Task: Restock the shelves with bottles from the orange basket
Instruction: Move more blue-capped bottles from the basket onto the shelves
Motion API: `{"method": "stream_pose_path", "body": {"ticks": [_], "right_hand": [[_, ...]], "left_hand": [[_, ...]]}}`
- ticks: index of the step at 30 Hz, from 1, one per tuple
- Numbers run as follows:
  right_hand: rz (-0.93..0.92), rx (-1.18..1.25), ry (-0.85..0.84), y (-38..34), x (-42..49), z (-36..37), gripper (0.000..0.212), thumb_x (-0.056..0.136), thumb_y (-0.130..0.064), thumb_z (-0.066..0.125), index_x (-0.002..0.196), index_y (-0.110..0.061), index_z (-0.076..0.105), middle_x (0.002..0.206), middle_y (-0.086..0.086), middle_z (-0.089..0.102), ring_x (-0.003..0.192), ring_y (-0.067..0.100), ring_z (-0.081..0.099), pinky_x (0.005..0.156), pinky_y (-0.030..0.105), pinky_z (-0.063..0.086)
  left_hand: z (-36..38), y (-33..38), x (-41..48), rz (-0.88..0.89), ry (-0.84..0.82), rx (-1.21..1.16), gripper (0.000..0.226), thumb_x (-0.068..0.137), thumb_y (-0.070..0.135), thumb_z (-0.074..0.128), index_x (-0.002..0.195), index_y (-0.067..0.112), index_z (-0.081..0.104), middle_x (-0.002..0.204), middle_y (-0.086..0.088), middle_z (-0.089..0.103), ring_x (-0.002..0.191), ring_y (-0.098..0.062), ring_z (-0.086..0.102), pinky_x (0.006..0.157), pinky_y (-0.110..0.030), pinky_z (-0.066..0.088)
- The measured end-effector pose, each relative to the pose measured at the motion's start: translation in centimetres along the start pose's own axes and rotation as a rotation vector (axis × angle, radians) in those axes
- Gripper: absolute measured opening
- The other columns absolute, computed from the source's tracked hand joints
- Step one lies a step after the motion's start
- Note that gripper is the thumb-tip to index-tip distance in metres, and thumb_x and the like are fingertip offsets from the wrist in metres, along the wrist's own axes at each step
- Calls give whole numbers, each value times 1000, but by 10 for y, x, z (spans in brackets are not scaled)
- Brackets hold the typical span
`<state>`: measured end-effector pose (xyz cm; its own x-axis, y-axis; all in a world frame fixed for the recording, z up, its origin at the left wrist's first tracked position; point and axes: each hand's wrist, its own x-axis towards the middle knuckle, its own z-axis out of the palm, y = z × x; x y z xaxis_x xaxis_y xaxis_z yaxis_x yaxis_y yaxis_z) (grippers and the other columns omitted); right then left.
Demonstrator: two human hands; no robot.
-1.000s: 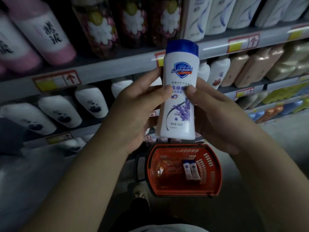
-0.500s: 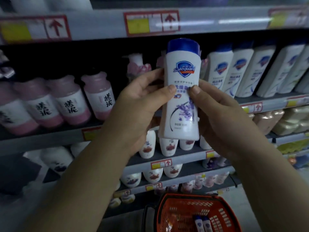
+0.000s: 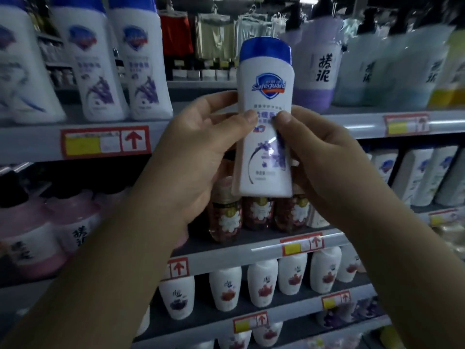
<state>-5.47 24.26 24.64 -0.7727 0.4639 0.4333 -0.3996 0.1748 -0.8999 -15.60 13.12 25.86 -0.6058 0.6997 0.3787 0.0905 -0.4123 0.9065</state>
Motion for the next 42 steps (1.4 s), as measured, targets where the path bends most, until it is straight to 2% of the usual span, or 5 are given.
{"method": "stream_pose_path", "body": {"ticks": [10,19,25,31,42], "right_hand": [[-150,-126,-34,-26,58,25,23,89,-13,61,110,-6,63,95,10,72,85,18,71,75,32,59],[-188,-206,74,-22,123,46,26,87,-5,65,112,-5,60,105,15,69,97,26,68,85,40,57],[-159,-231,82,-18,150,59,26,87,-2,63,111,-7,57,107,13,67,98,26,67,83,38,57],[-56,-330,73,2,171,69,15,88,-2,62,101,-10,59,93,8,67,87,25,67,71,31,57],[-119,-440,58,5,162,67,39,89,-3,61,126,-7,50,109,6,64,98,17,63,72,19,54]], "left_hand": [[-24,24,42,233,121,154,29,86,12,66,114,14,58,102,0,73,90,-12,71,78,-41,59],[-36,26,64,383,122,482,45,96,23,51,140,30,45,131,8,58,114,-3,57,96,-30,49],[-46,26,72,329,87,461,48,98,12,45,141,34,40,101,31,53,91,23,50,76,-4,37],[-51,22,79,202,88,628,64,75,27,43,139,32,41,131,7,55,122,-10,50,106,-39,41],[-54,18,80,206,99,627,65,83,26,47,146,29,34,135,10,53,124,-7,48,108,-34,37]]}}
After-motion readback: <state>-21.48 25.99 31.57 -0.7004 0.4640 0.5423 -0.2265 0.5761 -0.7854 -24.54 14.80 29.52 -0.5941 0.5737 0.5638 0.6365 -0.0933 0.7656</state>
